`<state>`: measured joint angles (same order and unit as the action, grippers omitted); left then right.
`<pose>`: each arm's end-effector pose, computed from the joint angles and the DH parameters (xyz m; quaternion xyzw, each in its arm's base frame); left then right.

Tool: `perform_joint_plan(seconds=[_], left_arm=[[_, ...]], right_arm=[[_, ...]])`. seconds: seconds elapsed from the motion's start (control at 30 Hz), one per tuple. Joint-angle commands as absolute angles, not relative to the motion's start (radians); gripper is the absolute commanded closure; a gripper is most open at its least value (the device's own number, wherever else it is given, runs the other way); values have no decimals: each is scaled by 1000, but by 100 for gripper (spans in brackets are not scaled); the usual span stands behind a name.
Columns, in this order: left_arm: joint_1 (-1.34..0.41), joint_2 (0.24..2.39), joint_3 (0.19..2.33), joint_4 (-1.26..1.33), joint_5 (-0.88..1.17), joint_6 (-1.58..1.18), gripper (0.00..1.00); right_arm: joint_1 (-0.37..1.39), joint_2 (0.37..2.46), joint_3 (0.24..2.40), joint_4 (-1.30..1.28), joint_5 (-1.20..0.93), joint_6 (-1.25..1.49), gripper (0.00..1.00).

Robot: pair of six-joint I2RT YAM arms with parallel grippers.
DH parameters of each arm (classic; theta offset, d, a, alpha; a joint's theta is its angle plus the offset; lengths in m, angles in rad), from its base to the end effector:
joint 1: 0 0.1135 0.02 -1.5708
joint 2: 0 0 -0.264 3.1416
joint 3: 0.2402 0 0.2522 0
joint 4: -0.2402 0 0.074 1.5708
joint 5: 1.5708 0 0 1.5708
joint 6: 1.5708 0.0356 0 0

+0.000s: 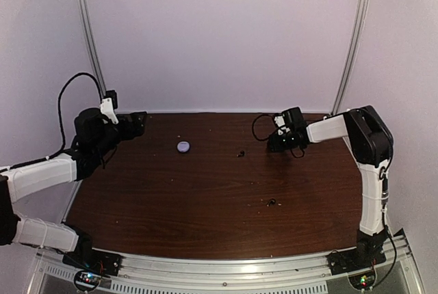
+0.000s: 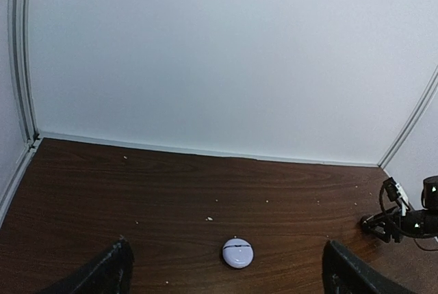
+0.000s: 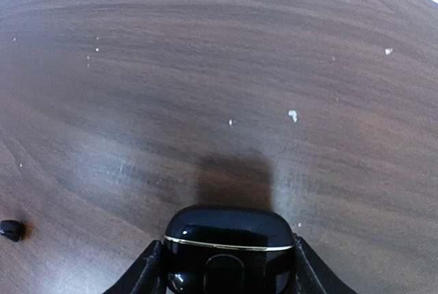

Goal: Insert the wireless bluetooth earbuds into the charging case

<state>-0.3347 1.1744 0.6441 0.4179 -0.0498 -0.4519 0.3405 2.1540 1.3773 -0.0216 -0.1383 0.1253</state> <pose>0.2543 -0.0866 0.2726 -0.0602 0.7432 -0.2381 0.6223 0.4305 0.1577 0.1267 -0.1251 0.9160 0.1490 0.3509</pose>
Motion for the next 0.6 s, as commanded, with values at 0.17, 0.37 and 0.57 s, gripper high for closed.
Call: perform_joint_plan(seconds=[0.17,0.37,0.57], left_arm=[[-339,1225,697,445,176,-436,10],[-358,1302,771,409,371,-451,24],[-498,1332,766,484,318,-377,25]], right_arm=[[352,1880,1169,152,-358,27,50],[442,1691,1055,279,-458,-61,50],[523,1573,1018,384,-454,89,51]])
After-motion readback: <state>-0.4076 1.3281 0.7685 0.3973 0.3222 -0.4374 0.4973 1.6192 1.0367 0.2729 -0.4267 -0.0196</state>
